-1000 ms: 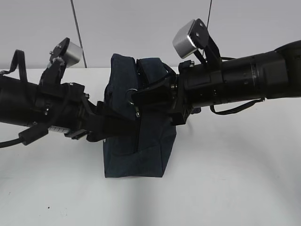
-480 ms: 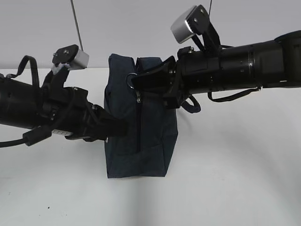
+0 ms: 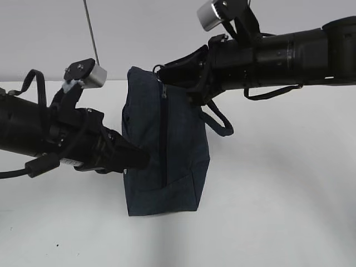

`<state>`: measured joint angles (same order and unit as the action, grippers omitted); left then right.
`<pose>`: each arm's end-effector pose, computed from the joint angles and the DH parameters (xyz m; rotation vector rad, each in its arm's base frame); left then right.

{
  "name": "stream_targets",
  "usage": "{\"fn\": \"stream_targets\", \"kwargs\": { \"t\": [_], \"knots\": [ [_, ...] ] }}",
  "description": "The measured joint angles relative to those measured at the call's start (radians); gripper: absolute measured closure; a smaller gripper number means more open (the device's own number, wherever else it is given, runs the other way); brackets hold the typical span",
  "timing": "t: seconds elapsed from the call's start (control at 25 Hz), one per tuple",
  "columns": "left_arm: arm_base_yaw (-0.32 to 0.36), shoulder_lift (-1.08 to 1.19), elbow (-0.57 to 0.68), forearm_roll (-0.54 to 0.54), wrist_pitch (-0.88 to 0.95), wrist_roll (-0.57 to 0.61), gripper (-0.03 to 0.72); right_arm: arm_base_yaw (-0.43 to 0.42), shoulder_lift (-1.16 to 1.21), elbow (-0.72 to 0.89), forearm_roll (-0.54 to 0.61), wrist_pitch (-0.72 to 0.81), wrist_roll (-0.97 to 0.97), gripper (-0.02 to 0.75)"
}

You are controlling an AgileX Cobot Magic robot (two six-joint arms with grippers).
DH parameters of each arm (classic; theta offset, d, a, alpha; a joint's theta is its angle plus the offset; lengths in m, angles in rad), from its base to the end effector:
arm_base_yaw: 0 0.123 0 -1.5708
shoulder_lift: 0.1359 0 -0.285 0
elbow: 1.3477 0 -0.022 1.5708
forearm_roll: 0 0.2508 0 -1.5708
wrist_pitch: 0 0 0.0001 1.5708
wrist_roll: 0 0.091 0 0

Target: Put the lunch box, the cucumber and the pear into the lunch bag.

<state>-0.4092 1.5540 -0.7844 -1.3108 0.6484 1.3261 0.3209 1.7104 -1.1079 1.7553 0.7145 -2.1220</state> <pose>0.2446 -0.1641 0.2082 0.8533 2.2695 -0.9093 0.3343 0.1730 0.2685 -1.0127 1.6046 0.6789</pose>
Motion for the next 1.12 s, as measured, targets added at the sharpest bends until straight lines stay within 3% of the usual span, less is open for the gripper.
{"fn": "stream_targets", "kwargs": {
  "t": [0.68,1.12],
  "knots": [
    [0.003,-0.002,-0.002,0.136,0.078,-0.182,0.699,-0.031,0.233,-0.273,0.002,-0.043,-0.005,0.732],
    [0.082,-0.01,-0.002,0.183,0.167,-0.266,0.699,-0.107,0.377,-0.409,-0.005,0.023,0.157,0.732]
  ]
}}
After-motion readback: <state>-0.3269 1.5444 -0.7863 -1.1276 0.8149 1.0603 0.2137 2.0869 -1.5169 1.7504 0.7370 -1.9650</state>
